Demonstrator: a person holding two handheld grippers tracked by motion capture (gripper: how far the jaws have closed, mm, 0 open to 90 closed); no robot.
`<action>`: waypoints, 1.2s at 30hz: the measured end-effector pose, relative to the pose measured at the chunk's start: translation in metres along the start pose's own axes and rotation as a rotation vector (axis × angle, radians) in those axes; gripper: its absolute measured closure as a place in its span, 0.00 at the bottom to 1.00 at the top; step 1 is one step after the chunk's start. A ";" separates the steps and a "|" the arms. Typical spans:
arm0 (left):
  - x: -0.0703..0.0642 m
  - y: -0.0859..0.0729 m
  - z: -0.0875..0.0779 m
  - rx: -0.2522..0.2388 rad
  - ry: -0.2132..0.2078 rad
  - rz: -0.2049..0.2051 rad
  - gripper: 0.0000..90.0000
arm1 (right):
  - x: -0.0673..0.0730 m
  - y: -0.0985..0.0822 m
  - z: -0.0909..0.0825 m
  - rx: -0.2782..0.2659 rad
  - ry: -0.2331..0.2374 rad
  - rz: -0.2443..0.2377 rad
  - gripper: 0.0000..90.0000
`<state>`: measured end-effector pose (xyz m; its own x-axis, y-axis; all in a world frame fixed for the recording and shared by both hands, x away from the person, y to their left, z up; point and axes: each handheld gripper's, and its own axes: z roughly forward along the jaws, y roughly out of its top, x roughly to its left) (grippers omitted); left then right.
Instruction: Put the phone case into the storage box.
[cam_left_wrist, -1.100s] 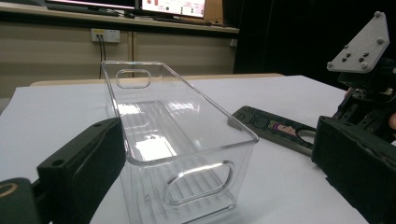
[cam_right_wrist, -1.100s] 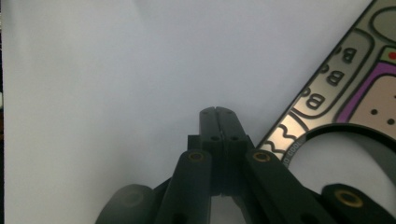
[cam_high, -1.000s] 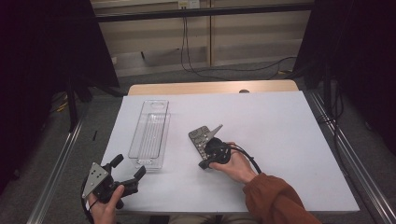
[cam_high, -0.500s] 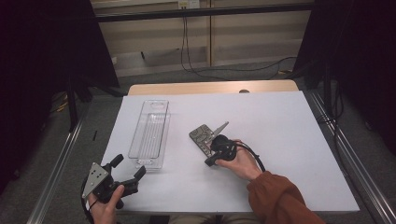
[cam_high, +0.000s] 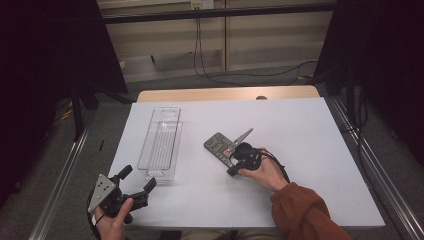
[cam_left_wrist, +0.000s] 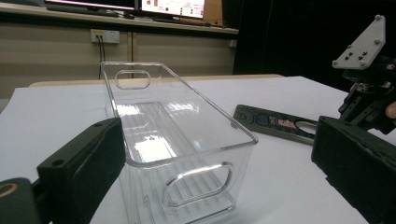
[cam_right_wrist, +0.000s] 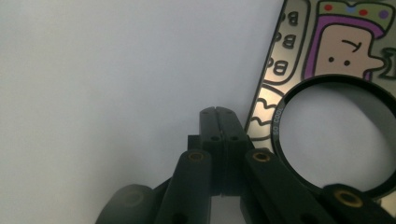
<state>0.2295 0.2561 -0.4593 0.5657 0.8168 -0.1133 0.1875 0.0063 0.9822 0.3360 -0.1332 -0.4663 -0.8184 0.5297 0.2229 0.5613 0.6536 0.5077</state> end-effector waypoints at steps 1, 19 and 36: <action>0.000 0.000 0.000 0.000 0.000 0.000 0.03 | -0.001 -0.001 -0.001 0.001 0.002 -0.002 1.00; 0.000 0.000 0.001 -0.002 0.000 0.001 0.03 | -0.021 -0.011 -0.012 -0.008 -0.036 0.035 1.00; -0.001 0.000 0.001 -0.005 0.003 -0.008 0.03 | -0.038 -0.018 -0.021 -0.028 -0.107 0.069 1.00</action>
<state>0.2302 0.2548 -0.4592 0.5621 0.8182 -0.1211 0.1878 0.0163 0.9821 0.3544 -0.1763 -0.4664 -0.7593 0.6283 0.1691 0.6109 0.5990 0.5177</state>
